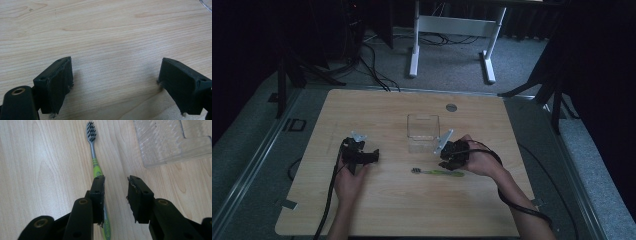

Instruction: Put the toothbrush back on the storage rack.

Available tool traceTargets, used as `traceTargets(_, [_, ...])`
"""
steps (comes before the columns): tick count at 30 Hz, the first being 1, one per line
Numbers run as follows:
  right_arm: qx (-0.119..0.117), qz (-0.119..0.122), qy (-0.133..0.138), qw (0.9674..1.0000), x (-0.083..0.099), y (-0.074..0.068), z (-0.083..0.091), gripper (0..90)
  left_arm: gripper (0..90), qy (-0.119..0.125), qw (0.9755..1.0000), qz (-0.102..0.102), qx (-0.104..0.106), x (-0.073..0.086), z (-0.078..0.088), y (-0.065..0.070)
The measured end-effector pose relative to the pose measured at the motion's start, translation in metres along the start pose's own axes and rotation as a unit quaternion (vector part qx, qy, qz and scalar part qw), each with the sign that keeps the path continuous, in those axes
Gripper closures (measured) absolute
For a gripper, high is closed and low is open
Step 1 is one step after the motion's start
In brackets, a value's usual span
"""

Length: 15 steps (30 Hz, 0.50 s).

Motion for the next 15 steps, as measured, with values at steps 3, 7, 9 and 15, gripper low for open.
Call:
traceTargets(3, [-0.002,0.001,-0.002,1.0,-0.0005,-0.0004,-0.0004,66.6,12.7,0.0,1.0,0.0,0.0,0.0,0.0,0.0])
traceTargets(7, [-0.005,0.006,-0.005,1.0,-0.0015,-0.0007,-0.001,66.6,12.7,0.0,1.0,0.0,0.0,0.0,0.0,0.0])
traceTargets(9, [-0.005,0.007,-0.007,0.9999,-0.0016,-0.0009,-0.0017,66.6,12.7,0.0,1.0,0.0,0.0,0.0,0.0,0.0])
traceTargets(15, [-0.008,0.014,-0.014,0.9998,-0.0024,-0.0021,-0.0042,66.6,12.7,0.0,1.0,0.0,0.0,0.0,0.0,0.0])
Point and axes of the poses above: each handheld gripper's, and its own axes: z roughly backward along the jaws, x roughly out of its underside, y roughly to its right, the point moved 6 cm from there along -z, roughly forward along the jaws, and after that the axes turned 9 degrees about -z, right-handed, at the moved point
